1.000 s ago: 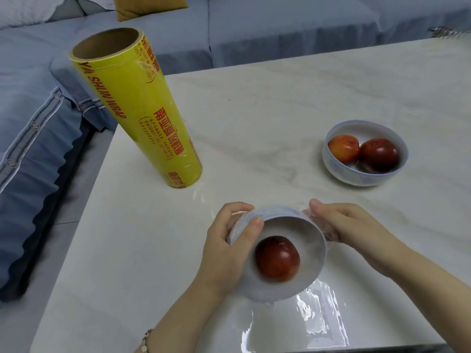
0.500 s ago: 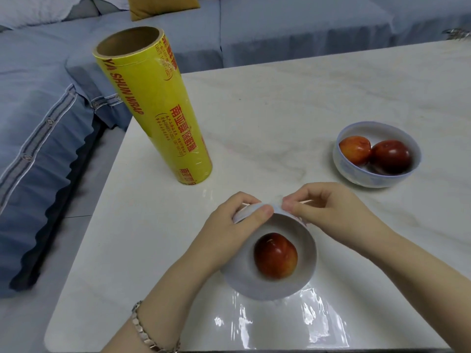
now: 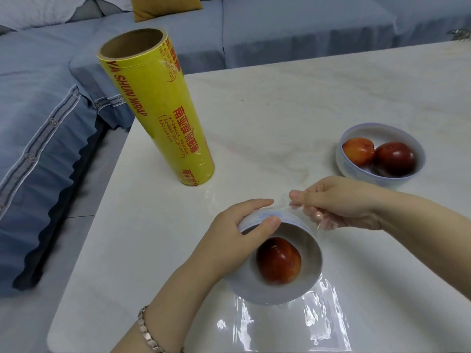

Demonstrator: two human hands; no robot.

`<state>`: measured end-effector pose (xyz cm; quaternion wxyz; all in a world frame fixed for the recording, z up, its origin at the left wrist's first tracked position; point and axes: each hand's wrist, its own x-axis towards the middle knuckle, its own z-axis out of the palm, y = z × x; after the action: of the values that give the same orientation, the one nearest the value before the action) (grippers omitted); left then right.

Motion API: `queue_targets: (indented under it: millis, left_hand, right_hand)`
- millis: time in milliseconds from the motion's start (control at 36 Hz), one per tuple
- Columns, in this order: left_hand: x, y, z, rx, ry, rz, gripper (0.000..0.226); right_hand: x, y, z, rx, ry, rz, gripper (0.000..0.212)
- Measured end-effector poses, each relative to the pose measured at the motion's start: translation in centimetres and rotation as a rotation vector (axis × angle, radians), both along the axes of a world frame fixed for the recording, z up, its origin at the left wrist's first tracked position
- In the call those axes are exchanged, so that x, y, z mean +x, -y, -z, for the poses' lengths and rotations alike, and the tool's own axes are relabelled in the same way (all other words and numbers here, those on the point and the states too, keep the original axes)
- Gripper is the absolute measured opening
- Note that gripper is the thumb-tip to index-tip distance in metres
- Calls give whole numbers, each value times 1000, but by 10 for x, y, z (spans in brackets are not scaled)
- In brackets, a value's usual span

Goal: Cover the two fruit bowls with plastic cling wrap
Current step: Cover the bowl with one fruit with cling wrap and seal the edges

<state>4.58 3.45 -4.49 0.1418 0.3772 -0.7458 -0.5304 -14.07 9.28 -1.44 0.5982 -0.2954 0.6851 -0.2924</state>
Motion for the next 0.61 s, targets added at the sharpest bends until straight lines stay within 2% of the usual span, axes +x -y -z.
queue_targets:
  millis: [83,222,333,417,528,611]
  left_hand:
    - [0,0,0,12,-5,12,36]
    - [-1,1,-1,14,6,38,36]
    - [-2,2,-2,13,15,46,31]
    - [-3,2,-1,1,-2,54,41]
    - [-2,2,-1,1,-42,68,42]
    - [0,2,-2,-9,-59,101,42]
  right_hand:
    - [-4,-1,-5,30,-22,-113,44]
    - [-10,-7,-6,-12,15,-198,30]
    - [-12,-12,-1,-223,69,-48,21]
    - [-9,-12,7,-388,96,24,18]
    - [1,-9,15,-502,188,151,17]
    - [10,-5,20,-523,192,271,5]
